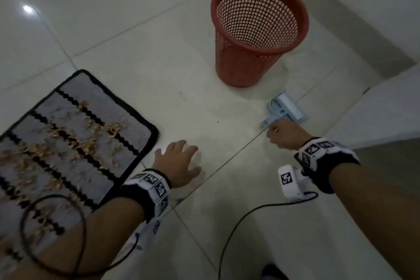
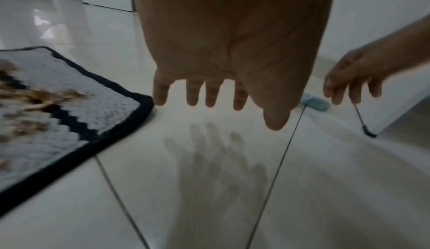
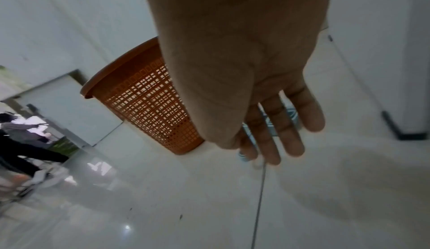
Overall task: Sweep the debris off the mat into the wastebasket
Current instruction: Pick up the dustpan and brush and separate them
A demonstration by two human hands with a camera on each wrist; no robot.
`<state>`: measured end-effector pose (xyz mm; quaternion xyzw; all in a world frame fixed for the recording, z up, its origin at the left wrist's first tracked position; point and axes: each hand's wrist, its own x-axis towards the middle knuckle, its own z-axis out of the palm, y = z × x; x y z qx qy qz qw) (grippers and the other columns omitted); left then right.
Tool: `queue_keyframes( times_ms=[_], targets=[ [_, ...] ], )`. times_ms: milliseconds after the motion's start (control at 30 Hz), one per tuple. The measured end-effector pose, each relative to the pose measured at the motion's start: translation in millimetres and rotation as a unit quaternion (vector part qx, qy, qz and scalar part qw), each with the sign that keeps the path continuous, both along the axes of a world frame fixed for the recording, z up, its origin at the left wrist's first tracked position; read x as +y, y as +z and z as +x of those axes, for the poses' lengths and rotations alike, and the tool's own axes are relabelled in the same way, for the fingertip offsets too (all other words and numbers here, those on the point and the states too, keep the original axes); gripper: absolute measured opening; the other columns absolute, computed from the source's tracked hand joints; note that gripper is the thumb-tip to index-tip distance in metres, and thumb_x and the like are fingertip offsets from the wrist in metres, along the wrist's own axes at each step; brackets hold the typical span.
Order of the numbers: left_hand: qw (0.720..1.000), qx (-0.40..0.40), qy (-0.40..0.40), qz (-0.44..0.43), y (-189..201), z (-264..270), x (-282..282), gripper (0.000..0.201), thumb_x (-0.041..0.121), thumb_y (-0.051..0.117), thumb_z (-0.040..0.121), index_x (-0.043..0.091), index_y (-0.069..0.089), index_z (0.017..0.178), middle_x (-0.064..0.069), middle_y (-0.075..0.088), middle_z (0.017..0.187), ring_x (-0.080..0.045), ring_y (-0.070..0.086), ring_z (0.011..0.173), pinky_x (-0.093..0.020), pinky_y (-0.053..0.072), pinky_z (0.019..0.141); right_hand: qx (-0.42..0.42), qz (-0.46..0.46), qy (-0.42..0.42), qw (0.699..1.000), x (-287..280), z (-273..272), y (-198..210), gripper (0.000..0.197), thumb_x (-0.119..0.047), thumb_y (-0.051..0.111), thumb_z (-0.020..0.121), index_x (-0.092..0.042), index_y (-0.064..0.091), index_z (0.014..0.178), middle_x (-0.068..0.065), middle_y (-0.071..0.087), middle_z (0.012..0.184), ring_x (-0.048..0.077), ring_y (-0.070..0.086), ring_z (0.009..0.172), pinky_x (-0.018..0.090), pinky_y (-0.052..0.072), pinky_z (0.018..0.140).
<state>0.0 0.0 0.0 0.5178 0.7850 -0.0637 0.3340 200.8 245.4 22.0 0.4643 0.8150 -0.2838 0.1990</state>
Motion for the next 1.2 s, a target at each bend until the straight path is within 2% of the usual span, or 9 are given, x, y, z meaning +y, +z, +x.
queue_keyframes(
  times_ms=[133, 267, 333, 467, 567, 733, 900, 1100, 1200],
  targets=[
    [0.997, 0.034, -0.051, -0.044, -46, 13, 18, 0.096, 0.082, 0.047, 0.078, 0.053, -0.01, 0.149, -0.002, -0.025, 0.162, -0.035, -0.015, 0.149, -0.075, 0.01, 0.107, 0.0, 0.087, -0.056, 0.995, 21, -12, -19, 0.037, -0.031, 0.047, 0.093, -0.001, 0.059, 0.076, 0.019, 0.068, 0.079, 0.033, 0.065, 0.072, 0.037, 0.054, 0.07],
    [0.996, 0.062, -0.052, -0.019, -79, 24, 15, 0.108, 0.09, 0.044, 0.07, 0.055, -0.029, 0.141, -0.002, -0.044, 0.152, -0.04, -0.031, 0.143, -0.08, 0.002, 0.101, 0.051, 0.088, -0.119, 0.988, 15, -6, -34, 0.05, -0.035, 0.046, 0.093, 0.006, 0.066, 0.072, 0.017, 0.071, 0.071, 0.032, 0.067, 0.062, 0.033, 0.055, 0.055],
    [0.995, 0.079, -0.056, 0.001, -83, 27, 10, 0.108, 0.093, 0.038, 0.068, 0.054, -0.032, 0.141, -0.002, -0.045, 0.152, -0.04, -0.03, 0.143, -0.08, 0.003, 0.101, 0.085, 0.039, -0.193, 0.977, 4, 1, -38, 0.048, -0.034, 0.046, 0.095, 0.003, 0.068, 0.072, 0.013, 0.073, 0.071, 0.027, 0.065, 0.054, 0.02, 0.043, 0.042],
    [0.994, 0.086, -0.063, 0.01, -81, 27, 9, 0.107, 0.093, 0.034, 0.069, 0.052, -0.032, 0.141, -0.004, -0.045, 0.152, -0.042, -0.028, 0.144, -0.081, 0.007, 0.102, 0.143, -0.068, -0.313, 0.937, -6, 3, -44, 0.033, -0.036, 0.049, 0.094, -0.009, 0.064, 0.082, 0.008, 0.074, 0.077, 0.018, 0.057, 0.047, 0.016, 0.035, 0.043],
    [0.996, 0.076, -0.056, -0.006, -79, 27, 14, 0.109, 0.091, 0.04, 0.069, 0.052, -0.031, 0.142, -0.006, -0.044, 0.152, -0.043, -0.029, 0.143, -0.082, 0.006, 0.1, 0.174, -0.085, -0.396, 0.897, 2, -3, -48, 0.032, -0.036, 0.055, 0.09, -0.007, 0.069, 0.092, 0.007, 0.071, 0.072, 0.011, 0.047, 0.034, 0.01, 0.029, 0.036],
    [0.996, 0.065, -0.051, -0.029, -77, 26, 20, 0.112, 0.09, 0.046, 0.068, 0.052, -0.028, 0.143, -0.008, -0.04, 0.154, -0.045, -0.03, 0.142, -0.083, 0.005, 0.098, 0.213, -0.134, -0.498, 0.83, 7, -12, -57, 0.028, -0.033, 0.063, 0.089, -0.006, 0.068, 0.093, 0.007, 0.064, 0.068, 0.012, 0.049, 0.039, 0.014, 0.028, 0.037],
    [0.996, 0.07, -0.05, -0.03, -75, 27, 20, 0.113, 0.089, 0.048, 0.067, 0.051, -0.025, 0.144, -0.009, -0.037, 0.156, -0.046, -0.028, 0.142, -0.084, 0.007, 0.098, 0.247, -0.171, -0.503, 0.81, 2, -14, -60, 0.022, -0.025, 0.063, 0.093, -0.013, 0.062, 0.074, 0.004, 0.061, 0.065, 0.011, 0.037, 0.042, 0.016, 0.024, 0.039],
    [0.996, 0.065, -0.048, -0.03, -75, 27, 21, 0.113, 0.088, 0.05, 0.067, 0.051, -0.023, 0.146, -0.008, -0.037, 0.156, -0.045, -0.029, 0.142, -0.084, 0.005, 0.097, 0.312, -0.212, -0.499, 0.78, -13, -17, -66, 0.009, -0.015, 0.06, 0.094, -0.012, 0.057, 0.085, 0.005, 0.058, 0.066, 0.008, 0.035, 0.04, 0.014, 0.021, 0.034],
    [0.996, 0.064, -0.05, -0.026, -75, 26, 21, 0.113, 0.089, 0.048, 0.067, 0.051, -0.024, 0.145, -0.007, -0.039, 0.155, -0.045, -0.03, 0.142, -0.084, 0.005, 0.098, 0.322, -0.224, -0.476, 0.787, -34, -17, -66, 0.007, -0.012, 0.059, 0.092, -0.013, 0.056, 0.086, 0.004, 0.057, 0.065, 0.007, 0.036, 0.041, 0.016, 0.022, 0.034]
  ],
)
